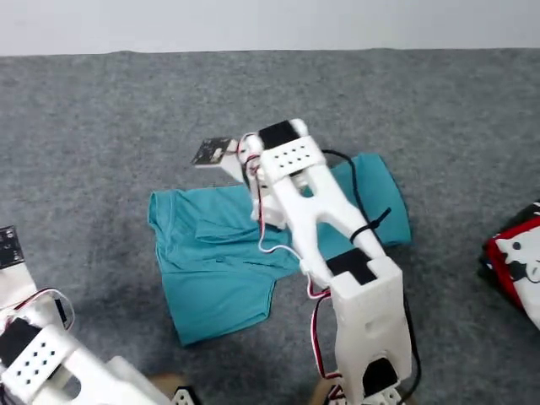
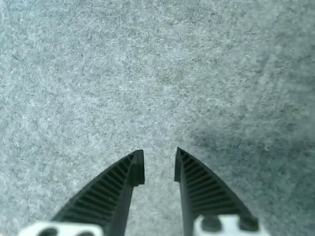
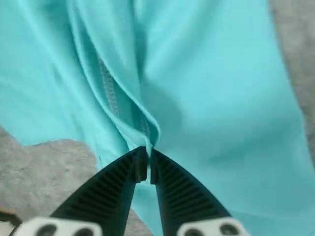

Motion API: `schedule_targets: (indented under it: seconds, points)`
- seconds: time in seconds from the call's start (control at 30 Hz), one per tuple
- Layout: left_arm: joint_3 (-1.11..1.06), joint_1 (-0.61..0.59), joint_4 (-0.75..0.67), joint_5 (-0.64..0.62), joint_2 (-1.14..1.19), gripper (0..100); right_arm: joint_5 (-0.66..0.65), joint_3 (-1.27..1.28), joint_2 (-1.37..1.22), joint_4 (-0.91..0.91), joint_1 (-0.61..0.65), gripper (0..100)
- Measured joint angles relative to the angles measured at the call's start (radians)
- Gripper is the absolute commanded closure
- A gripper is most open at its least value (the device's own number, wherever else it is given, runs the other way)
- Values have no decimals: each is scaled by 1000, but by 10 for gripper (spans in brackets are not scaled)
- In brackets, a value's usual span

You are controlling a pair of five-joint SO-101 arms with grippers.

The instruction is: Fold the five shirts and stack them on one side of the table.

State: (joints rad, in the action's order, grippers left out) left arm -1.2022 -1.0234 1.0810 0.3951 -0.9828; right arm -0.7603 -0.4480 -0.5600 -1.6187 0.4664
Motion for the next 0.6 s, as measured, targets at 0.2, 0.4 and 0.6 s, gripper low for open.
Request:
schedule_targets:
  seconds: [0.2, 0.4, 0.6]
  points:
    - [0, 0, 0, 0, 0, 885, 0, 0, -81, 60, -20, 955]
    - [0, 0, 0, 0, 0, 885, 69, 0, -97, 61, -20, 872]
    - [0, 0, 0, 0, 0, 885, 83, -129, -91, -29, 58, 897]
